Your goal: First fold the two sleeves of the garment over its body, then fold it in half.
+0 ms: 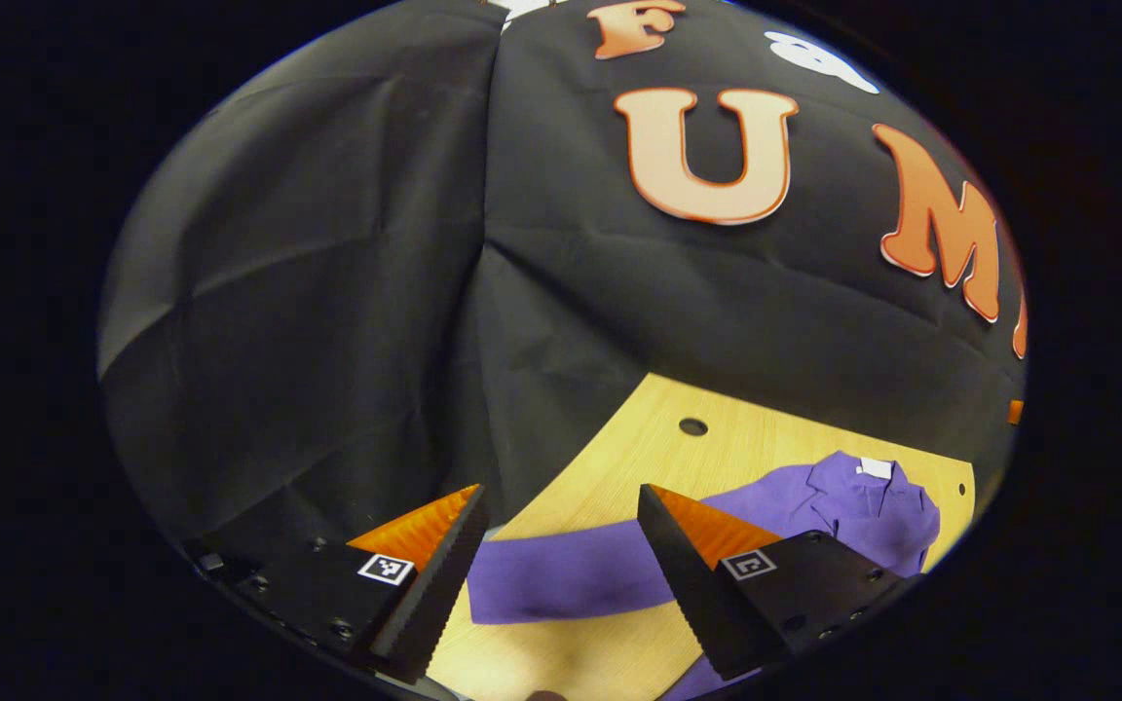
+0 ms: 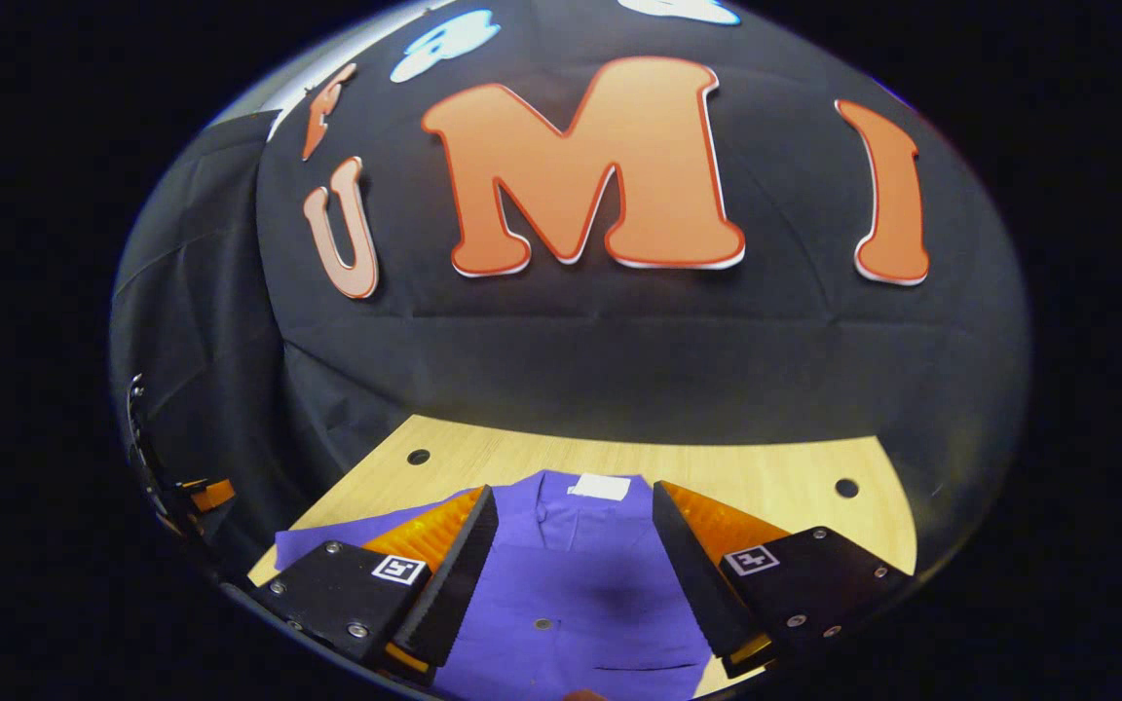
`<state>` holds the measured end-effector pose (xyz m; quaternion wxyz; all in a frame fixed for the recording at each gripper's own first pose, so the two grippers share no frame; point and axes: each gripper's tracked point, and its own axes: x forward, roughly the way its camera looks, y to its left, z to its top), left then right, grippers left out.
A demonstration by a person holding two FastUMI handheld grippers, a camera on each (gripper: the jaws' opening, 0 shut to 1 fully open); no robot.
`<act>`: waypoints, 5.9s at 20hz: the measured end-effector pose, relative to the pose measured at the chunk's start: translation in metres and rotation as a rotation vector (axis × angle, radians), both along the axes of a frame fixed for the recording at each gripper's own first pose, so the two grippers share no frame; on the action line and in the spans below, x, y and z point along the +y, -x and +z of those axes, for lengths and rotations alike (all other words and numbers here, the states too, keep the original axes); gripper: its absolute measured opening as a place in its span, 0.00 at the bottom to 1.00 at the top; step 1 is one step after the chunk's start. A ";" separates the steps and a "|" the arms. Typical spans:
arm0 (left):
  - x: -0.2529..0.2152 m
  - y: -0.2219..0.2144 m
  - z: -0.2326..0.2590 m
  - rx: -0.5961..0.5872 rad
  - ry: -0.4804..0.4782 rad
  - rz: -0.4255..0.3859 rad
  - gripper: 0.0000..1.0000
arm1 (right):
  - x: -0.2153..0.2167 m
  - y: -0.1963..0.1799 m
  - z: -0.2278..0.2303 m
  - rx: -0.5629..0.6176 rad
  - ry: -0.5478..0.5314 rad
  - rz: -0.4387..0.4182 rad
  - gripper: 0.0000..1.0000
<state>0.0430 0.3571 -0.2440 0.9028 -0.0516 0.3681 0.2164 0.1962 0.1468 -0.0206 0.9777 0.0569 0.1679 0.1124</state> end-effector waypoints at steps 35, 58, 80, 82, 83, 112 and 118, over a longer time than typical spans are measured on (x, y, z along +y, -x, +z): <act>0.024 0.053 -0.245 0.846 0.436 0.103 0.14 | -0.020 0.100 0.018 -0.119 0.103 -0.228 0.95; -0.217 -0.115 -0.058 0.484 0.360 -0.396 0.07 | -0.098 0.072 0.014 -0.145 0.063 -0.158 0.95; -0.570 -0.153 -0.087 0.492 0.377 -0.907 0.14 | -0.178 0.080 -0.016 -0.115 0.041 -0.212 0.95; -0.593 -0.151 -0.086 0.455 0.401 -0.950 0.25 | -0.184 0.082 -0.019 -0.109 0.041 -0.223 0.95; -0.605 -0.150 -0.081 0.427 0.426 -0.974 0.44 | -0.186 0.082 -0.021 -0.106 0.044 -0.231 0.95; -0.333 -0.098 0.166 -0.618 -0.006 -0.536 0.97 | -0.131 0.109 0.026 -0.370 0.084 -0.266 0.94; -0.295 -0.054 0.116 -0.469 -0.137 -0.543 0.96 | -0.126 0.132 -0.054 -0.136 0.118 -0.224 0.95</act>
